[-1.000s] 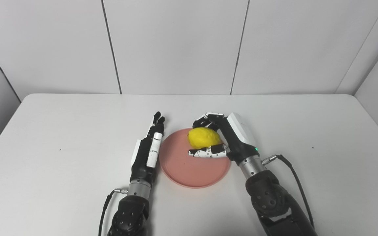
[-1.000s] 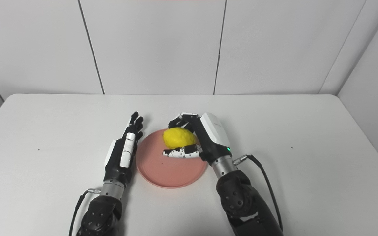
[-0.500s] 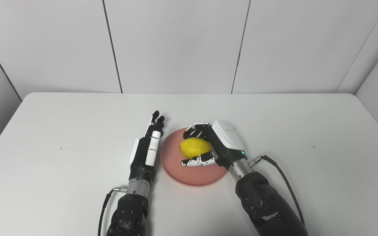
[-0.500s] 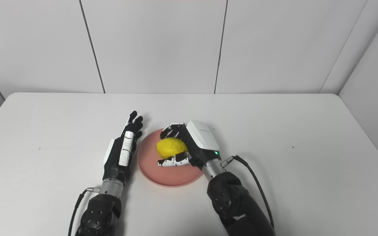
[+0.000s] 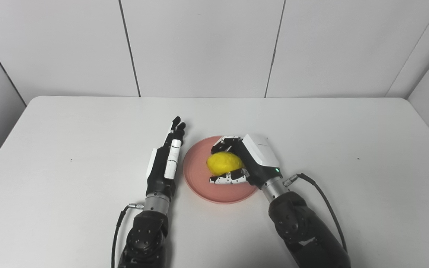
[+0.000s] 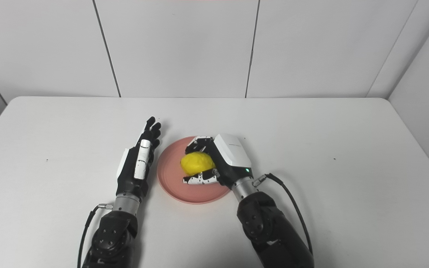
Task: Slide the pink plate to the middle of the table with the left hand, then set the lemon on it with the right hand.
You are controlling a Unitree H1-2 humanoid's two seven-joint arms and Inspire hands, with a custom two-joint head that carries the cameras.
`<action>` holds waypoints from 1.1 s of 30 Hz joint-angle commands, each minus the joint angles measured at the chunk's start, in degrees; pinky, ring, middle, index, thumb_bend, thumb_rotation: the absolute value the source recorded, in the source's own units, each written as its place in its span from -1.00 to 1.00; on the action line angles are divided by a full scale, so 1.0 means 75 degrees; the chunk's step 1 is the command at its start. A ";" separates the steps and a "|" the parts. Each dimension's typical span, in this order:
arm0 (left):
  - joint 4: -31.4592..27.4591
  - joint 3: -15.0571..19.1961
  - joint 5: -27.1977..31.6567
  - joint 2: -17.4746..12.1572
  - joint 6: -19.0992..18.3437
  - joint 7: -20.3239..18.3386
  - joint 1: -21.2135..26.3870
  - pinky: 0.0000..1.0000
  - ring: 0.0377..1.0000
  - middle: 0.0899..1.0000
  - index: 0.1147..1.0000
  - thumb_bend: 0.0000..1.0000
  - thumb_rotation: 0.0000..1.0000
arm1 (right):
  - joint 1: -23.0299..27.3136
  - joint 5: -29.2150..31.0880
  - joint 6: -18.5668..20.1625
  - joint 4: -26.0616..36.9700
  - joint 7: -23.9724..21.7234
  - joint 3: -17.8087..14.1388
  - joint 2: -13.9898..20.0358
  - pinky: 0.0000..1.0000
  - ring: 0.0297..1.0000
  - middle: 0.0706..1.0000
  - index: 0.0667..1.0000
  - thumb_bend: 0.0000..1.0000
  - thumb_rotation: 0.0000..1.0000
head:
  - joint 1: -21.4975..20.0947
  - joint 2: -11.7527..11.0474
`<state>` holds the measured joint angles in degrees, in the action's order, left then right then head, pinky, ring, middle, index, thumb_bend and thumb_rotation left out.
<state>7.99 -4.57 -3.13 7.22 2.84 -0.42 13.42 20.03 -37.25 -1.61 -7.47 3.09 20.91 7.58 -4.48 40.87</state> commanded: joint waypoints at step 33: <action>-0.0229 0.0020 -0.0056 -0.0038 0.0022 0.0042 0.0333 0.98 0.97 0.93 0.90 0.38 1.00 | -0.0915 0.2743 -0.0714 0.1238 0.0314 -0.1547 -0.0914 1.00 1.00 1.00 1.00 0.37 1.00 | -0.0039 -0.0010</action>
<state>8.02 -4.30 -3.28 6.97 2.69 -0.42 13.66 11.81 -17.96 -6.43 -0.87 5.29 10.42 1.05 -4.83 40.78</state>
